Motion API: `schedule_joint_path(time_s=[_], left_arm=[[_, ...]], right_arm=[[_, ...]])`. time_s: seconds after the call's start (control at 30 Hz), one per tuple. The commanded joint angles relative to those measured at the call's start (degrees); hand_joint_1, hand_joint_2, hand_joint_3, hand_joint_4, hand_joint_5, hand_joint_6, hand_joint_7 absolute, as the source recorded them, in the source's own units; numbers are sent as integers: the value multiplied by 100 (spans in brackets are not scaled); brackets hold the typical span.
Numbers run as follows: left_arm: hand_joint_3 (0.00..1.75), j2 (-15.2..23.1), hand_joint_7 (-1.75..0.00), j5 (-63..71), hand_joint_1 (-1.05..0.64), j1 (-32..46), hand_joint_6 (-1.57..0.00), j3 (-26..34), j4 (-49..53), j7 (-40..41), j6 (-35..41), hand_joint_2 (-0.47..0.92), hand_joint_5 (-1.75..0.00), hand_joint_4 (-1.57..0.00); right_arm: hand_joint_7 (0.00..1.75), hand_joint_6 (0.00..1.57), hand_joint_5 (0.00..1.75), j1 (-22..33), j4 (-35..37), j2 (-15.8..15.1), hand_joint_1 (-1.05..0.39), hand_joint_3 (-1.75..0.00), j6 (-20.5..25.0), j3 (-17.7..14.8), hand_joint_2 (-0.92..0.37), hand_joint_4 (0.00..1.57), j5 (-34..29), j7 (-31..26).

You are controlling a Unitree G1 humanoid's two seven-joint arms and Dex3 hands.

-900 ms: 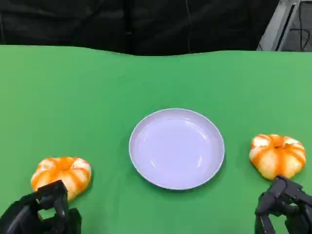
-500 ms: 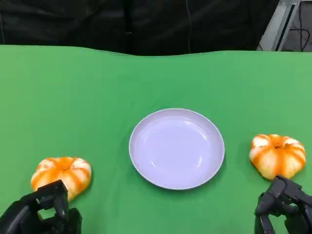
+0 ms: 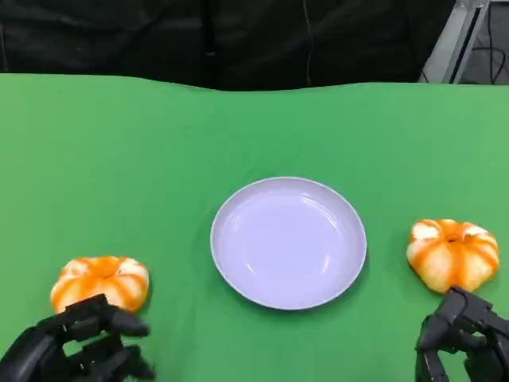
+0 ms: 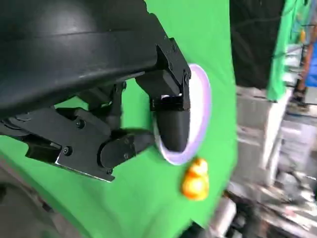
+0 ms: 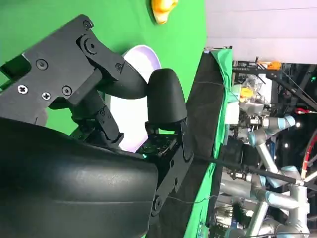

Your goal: Grasp the bread from the table and place it into the plate.

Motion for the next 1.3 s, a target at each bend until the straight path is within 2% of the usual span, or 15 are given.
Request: schedule_joint_path(time_s=[0.03,0.17,0.2,0.23,0.27,0.33,0.63,0.73,0.87,1.3], left_arm=[[26,68,-28,51,-27,57,-68,2,-76,99,-86,92,-74,-52],[26,73,-26,48,-27,59,-69,-4,-76,107,-89,92,-73,-52],[26,273,-26,1465,-27,106,-69,-136,-2,957,-866,92,-73,-52],[25,426,-13,2834,-49,129,-46,-269,94,1922,-1554,92,-47,-24],[23,537,-7,3850,-57,138,-41,-372,189,2666,-2072,92,-32,-17],[21,600,-3,4611,-63,128,-36,-465,313,3320,-2448,92,-19,-11],[20,694,-1,5157,-65,42,-35,-627,770,4187,-2915,92,-13,-11],[20,727,-1,5174,-65,28,-35,-663,821,4275,-2950,92,-12,-11],[17,832,-1,5937,-67,-6,-37,-787,764,4802,-2827,92,-12,-14],[14,1010,-1,6115,-67,-29,-38,-967,745,5058,-2672,92,-10,-16]], right_arm=[[159,77,175,36,-81,-66,-15,-131,15,-37,-50,86,34,-29],[159,77,175,36,-81,-66,-15,-130,15,-37,-50,86,34,-29],[159,77,175,38,-88,-66,-15,-130,3,-36,-50,86,30,-29],[159,77,175,28,-82,-71,-15,-130,-16,-39,-50,86,25,-25],[159,76,175,26,-85,-69,-15,-130,-17,-43,-50,86,17,-32],[159,76,175,25,-89,-64,-15,-130,-13,-49,-50,86,6,-40],[158,77,175,27,-93,-64,-14,-130,-9,-48,-50,86,4,-46],[158,77,175,27,-93,-65,-14,-130,-9,-47,-50,86,4,-48],[159,77,175,6,-73,-98,-14,-130,-14,-68,-50,86,28,-23],[159,76,175,-10,-57,-98,-15,-130,-15,-62,-50,86,7,-45]])
